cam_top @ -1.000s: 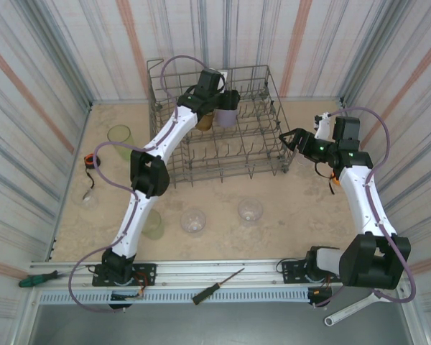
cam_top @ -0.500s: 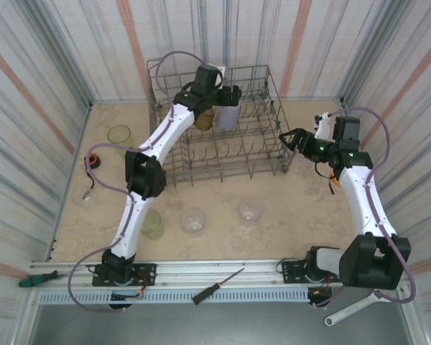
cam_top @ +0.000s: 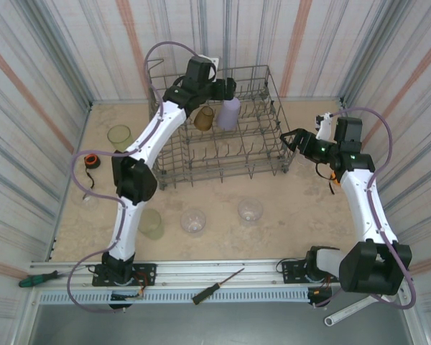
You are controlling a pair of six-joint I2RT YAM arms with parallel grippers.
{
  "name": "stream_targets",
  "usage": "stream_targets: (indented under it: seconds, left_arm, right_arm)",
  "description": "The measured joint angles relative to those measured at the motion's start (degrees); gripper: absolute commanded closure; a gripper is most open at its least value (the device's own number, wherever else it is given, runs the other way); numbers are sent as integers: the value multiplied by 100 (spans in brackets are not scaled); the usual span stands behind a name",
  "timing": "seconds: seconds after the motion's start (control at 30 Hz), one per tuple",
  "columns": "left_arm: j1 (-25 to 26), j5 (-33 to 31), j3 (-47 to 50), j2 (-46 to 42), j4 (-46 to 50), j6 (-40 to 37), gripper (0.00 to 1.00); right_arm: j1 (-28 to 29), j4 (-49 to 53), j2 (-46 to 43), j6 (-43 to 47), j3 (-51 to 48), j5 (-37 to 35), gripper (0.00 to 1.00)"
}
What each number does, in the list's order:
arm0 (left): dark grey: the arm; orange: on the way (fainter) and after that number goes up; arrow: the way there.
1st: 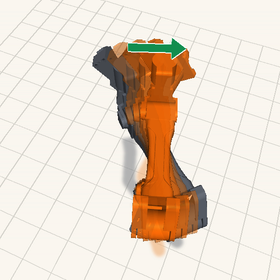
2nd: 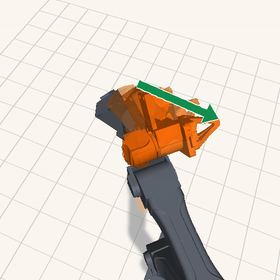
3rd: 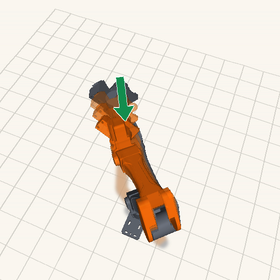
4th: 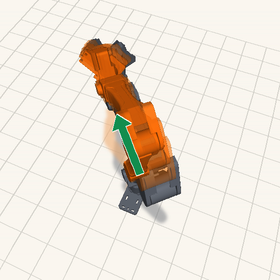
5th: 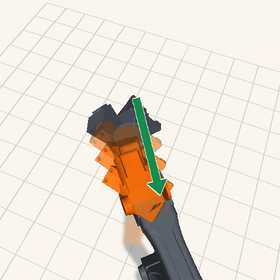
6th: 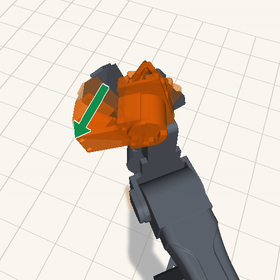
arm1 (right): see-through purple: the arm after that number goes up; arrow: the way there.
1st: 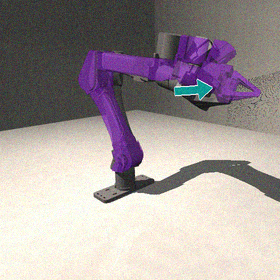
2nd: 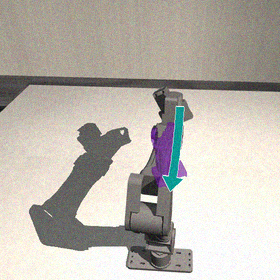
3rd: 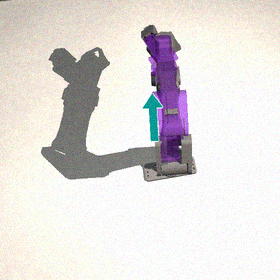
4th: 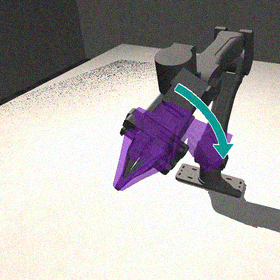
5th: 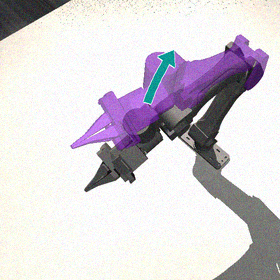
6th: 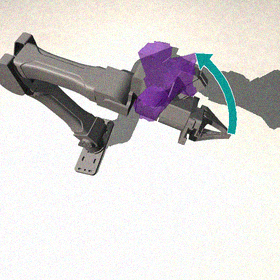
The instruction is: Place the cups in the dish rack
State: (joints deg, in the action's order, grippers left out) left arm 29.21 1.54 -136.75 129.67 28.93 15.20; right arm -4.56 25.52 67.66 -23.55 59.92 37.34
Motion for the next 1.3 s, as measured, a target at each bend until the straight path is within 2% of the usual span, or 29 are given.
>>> stream_targets:
  seconds: [0.93,1.3]
  left_arm:
    - [0,-573,2553,-2149,140,-31,1]
    - [0,-868,3427,-3204,616,11,1]
  right_arm:
    - [472,155,-302,-175,-188,-319,1]
    - [769,136,-330,-291,-280,-459,1]
